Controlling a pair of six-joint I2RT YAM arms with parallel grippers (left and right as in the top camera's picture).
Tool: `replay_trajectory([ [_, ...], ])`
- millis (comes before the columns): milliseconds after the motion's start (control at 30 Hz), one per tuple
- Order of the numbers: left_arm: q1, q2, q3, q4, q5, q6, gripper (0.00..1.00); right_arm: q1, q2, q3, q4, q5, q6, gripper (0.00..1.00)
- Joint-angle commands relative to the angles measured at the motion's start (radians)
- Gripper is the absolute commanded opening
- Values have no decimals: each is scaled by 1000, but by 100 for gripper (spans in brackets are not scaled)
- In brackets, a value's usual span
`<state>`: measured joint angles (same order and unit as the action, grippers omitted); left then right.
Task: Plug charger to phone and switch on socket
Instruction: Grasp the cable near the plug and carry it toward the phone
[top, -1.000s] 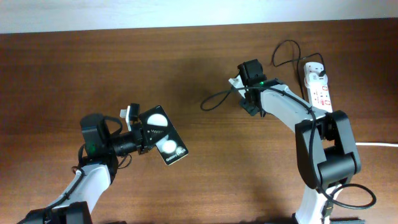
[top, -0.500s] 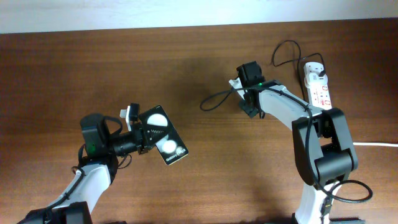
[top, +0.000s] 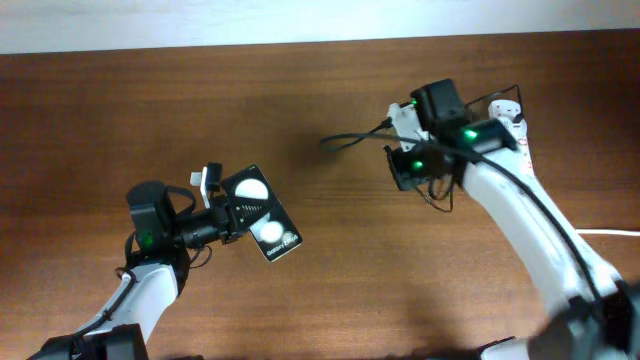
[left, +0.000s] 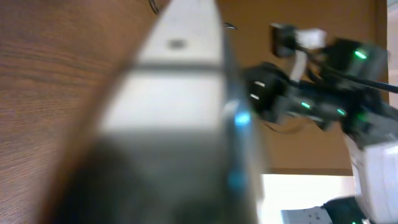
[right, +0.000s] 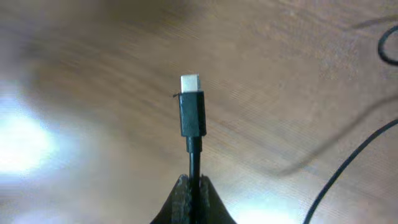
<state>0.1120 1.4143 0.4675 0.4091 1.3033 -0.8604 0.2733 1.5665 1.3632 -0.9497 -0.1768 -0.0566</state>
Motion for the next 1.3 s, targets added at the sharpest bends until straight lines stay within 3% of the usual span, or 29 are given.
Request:
replay_trajectory([
  [0, 4, -3, 5, 9, 16, -24, 0, -5, -161, 19, -98, -156, 191, 4],
  [133, 4, -3, 5, 23, 10, -96, 0, 61, -253, 19, -225, -317, 368, 4],
  [233, -35, -3, 5, 164, -1, -236, 0, 253, -251, 14, -235, -314, 440, 4],
  [300, -56, -3, 5, 246, -45, -326, 0, 363, -251, 14, -237, -227, 472, 4],
  [367, -71, -3, 6, 296, -82, -372, 0, 486, -251, 14, -248, -31, 599, 4],
  [567, -75, -3, 84, 296, -88, -434, 0, 706, -251, -11, -219, 231, 764, 4],
  [700, -75, -3, 119, 293, -63, -453, 0, 755, -251, -81, -68, 233, 795, 4],
  [900, -75, -3, 119, 294, 68, -479, 0, 770, -251, -97, -16, 220, 742, 4],
  [1267, -75, -3, 119, 293, 61, -510, 0, 770, -240, -97, 15, 83, 716, 4],
])
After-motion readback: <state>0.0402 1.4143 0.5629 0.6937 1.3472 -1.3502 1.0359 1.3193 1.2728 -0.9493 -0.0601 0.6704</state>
